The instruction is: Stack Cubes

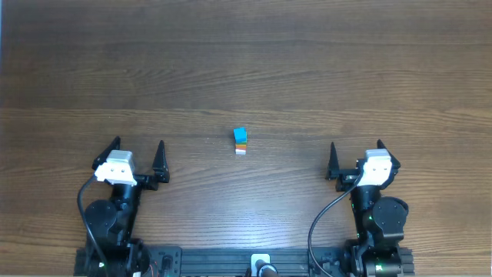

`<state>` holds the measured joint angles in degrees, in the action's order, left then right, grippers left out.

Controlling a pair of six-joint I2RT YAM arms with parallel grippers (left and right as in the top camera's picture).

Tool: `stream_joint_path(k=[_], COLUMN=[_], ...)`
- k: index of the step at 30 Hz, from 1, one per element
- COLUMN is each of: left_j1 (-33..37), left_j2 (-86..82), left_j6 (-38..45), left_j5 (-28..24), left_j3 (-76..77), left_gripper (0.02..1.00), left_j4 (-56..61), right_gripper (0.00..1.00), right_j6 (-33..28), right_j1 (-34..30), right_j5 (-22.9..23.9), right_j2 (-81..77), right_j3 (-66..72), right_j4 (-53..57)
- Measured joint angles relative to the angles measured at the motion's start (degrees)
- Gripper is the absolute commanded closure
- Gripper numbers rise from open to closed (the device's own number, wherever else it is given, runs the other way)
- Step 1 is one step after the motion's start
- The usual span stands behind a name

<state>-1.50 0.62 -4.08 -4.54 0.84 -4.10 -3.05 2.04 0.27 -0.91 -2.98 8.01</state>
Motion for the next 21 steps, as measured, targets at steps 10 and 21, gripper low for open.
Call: stream_joint_path(k=[10,21], left_j1=[0.0,0.0], left_j2=[0.0,0.0], left_j6=[0.0,0.0], left_j5=[0.0,0.0], left_j3=[0.0,0.0], left_gripper=[0.018,0.018], left_j4=[0.0,0.0], right_gripper=[0.007,0.007], right_j6=[-0.02,-0.02], right_j1=[-0.04,-0.04], right_j5=[-0.02,0.0], right_j2=[0.0,0.0], right_j3=[1.44,1.44], right_j4=[-2.12,-2.14])
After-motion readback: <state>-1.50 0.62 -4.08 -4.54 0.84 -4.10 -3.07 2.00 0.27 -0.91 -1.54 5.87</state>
